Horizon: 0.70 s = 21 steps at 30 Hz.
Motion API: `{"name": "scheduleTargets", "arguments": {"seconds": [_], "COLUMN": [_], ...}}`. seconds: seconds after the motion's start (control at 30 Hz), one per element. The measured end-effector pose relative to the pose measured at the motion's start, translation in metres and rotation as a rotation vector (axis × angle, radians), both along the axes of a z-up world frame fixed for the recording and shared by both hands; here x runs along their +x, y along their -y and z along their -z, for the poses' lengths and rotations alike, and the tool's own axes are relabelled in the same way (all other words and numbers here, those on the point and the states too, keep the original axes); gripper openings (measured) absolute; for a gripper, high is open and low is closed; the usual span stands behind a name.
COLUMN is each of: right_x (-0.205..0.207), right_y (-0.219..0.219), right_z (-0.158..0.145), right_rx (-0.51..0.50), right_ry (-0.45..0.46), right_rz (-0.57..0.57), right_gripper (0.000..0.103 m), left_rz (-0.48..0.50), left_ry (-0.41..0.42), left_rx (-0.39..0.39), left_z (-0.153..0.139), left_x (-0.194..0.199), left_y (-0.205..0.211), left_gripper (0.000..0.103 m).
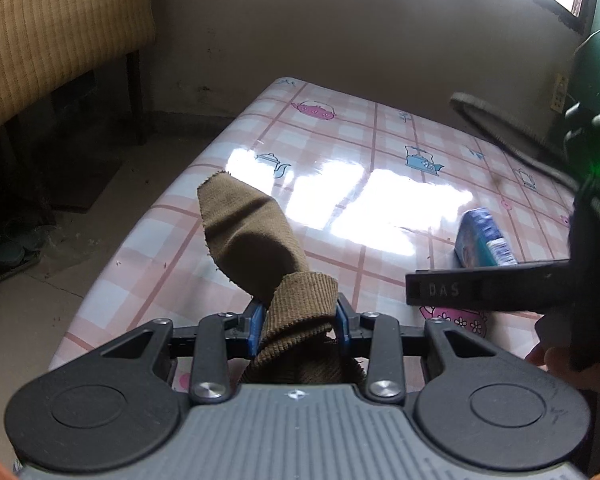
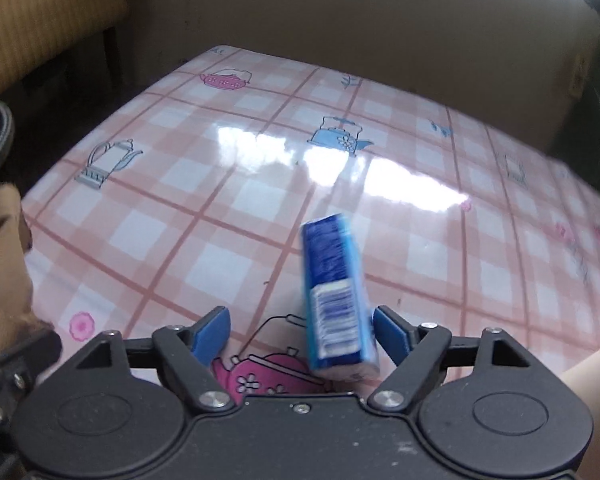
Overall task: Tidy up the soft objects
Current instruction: 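Grasp the brown knotted cloth with the left gripper while the right grasps the blue tissue pack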
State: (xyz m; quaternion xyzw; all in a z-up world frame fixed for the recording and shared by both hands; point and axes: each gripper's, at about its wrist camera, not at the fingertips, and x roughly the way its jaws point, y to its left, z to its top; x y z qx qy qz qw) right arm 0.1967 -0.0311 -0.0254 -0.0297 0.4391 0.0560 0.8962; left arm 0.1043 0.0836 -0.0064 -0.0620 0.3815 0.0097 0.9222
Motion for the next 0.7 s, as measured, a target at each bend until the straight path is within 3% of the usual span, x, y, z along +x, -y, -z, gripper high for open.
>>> {"name": "scheduleTargets", "arguments": {"seconds": [0.07,0.1,0.13,0.37,0.47,0.7], "right_x": [-0.001,-0.004,-0.007,-0.034,-0.05,-0.08], "right_y": [0.004,0.005,0.005,0.012,0.019,0.033], "right_z": [0.0,-0.003,-0.005,-0.018,-0.037,-0.087], "right_rx": [0.068,0.089,0.091,0.152,0.175,0.121], "right_ry": [-0.018,-0.016,-0.008,0.018,0.061,0.153], "right_rz": [-0.005,-0.007,-0.011,-0.059,-0.075,-0.099], "right_gripper": [0.082,0.062,0.035,0.03,0.029,0.029], "left_rz": [-0.004,-0.004,-0.004,-0.005,-0.009,0.037], "left_ry": [-0.003,-0.001,-0.001,0.014,0.026,0.072], "left_rx": [-0.002,0.0,0.003,0.002,-0.006,-0.01], "left_z": [0.0,-0.001,-0.001,-0.008,-0.014,-0.041], "left_x": [-0.001,-0.001,-0.001,-0.005,-0.008,-0.012], "left_y": [-0.001,-0.001,0.0,0.004,0.002,0.02], "left_gripper": [0.037,0.037,0.037,0.037,0.037,0.036]}}
